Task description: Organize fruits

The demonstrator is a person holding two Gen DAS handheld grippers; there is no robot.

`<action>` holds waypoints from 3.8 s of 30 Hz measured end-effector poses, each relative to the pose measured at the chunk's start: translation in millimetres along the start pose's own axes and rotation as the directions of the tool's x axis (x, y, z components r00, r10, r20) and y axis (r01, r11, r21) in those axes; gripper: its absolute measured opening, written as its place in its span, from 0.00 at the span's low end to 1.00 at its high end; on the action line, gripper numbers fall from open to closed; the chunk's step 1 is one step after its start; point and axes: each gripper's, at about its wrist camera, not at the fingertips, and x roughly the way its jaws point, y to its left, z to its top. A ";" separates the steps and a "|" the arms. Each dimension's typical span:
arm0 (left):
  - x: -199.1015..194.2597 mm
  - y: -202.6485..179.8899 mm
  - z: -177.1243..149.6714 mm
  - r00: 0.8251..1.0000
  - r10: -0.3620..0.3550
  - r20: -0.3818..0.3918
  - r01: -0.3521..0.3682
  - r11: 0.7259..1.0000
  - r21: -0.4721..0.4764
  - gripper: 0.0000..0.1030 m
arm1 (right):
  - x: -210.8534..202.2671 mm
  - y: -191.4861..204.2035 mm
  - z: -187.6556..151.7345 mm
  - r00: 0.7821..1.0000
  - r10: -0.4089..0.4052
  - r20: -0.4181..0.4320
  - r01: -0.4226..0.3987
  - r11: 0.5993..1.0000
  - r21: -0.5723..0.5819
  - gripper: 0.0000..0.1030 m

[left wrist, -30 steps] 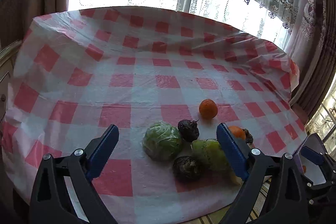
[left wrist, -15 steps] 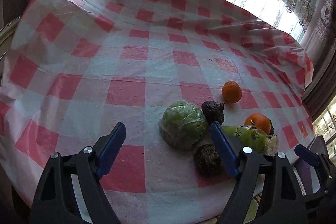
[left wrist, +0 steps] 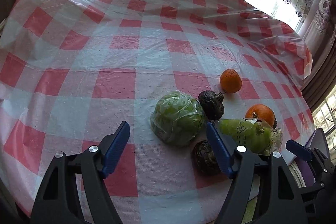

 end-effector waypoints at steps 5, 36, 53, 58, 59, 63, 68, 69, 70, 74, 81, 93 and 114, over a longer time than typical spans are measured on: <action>7.6 -3.0 1.0 1.000 -0.001 -0.020 0.002 1.000 0.015 0.69 | 0.3 -1.3 -0.8 1.000 0.006 0.004 -0.006 1.000 0.008 0.97; 1.3 -2.9 3.7 0.996 0.069 0.048 -0.070 0.997 0.032 0.54 | 0.2 -1.3 -4.7 0.999 -0.039 -0.002 0.039 0.999 0.004 0.73; -1.4 -3.5 3.5 0.996 0.067 0.061 -0.069 0.997 0.032 0.54 | 1.2 -6.6 -5.4 1.000 -0.023 -0.001 0.023 0.999 0.029 0.63; -5.1 -4.7 3.3 0.995 0.066 0.076 -0.069 0.997 0.033 0.54 | -0.6 -7.2 -6.5 1.000 -0.005 0.007 0.004 0.999 0.040 0.62; -6.1 -4.8 3.2 0.995 0.067 0.080 -0.070 0.997 0.033 0.54 | -1.6 -7.9 -6.7 1.000 -0.002 0.012 0.001 0.999 0.044 0.62; -10.4 -6.4 2.3 0.993 0.067 0.098 -0.070 0.997 0.036 0.54 | -8.2 -10.5 -8.5 0.999 0.006 0.037 -0.008 0.999 0.049 0.62; -15.9 -9.0 2.8 0.990 0.067 0.124 -0.072 0.996 0.043 0.53 | -15.3 -11.5 -9.3 0.998 0.012 0.062 -0.016 0.998 0.053 0.62; -17.1 -9.7 2.2 0.989 0.067 0.129 -0.073 0.996 0.044 0.53 | -16.3 -11.8 -9.6 0.998 0.012 0.068 -0.016 0.998 0.053 0.62; -18.1 -10.2 2.2 0.989 0.067 0.133 -0.074 0.996 0.046 0.53 | -17.5 -11.8 -9.7 0.997 0.012 0.072 -0.016 0.998 0.053 0.62; -22.2 -11.5 2.7 0.986 0.065 0.152 -0.074 0.996 0.051 0.53 | -21.6 -12.9 -10.6 0.996 0.013 0.090 -0.018 0.998 0.059 0.62; -25.9 -14.2 2.2 0.985 0.055 0.164 -0.066 0.996 0.063 0.50 | -27.1 -13.5 -11.4 0.994 0.016 0.112 -0.023 0.998 0.063 0.62; -31.2 -1.5 2.5 0.989 0.037 0.145 -0.038 0.999 0.007 0.95 | -28.9 -14.8 -12.3 0.994 0.019 0.111 -0.026 0.997 0.068 0.62; -5.0 -23.6 -3.2 0.991 0.133 0.006 -0.133 0.982 0.131 0.67 | -64.4 -41.7 -20.0 0.983 -0.072 0.166 0.055 0.993 0.103 0.62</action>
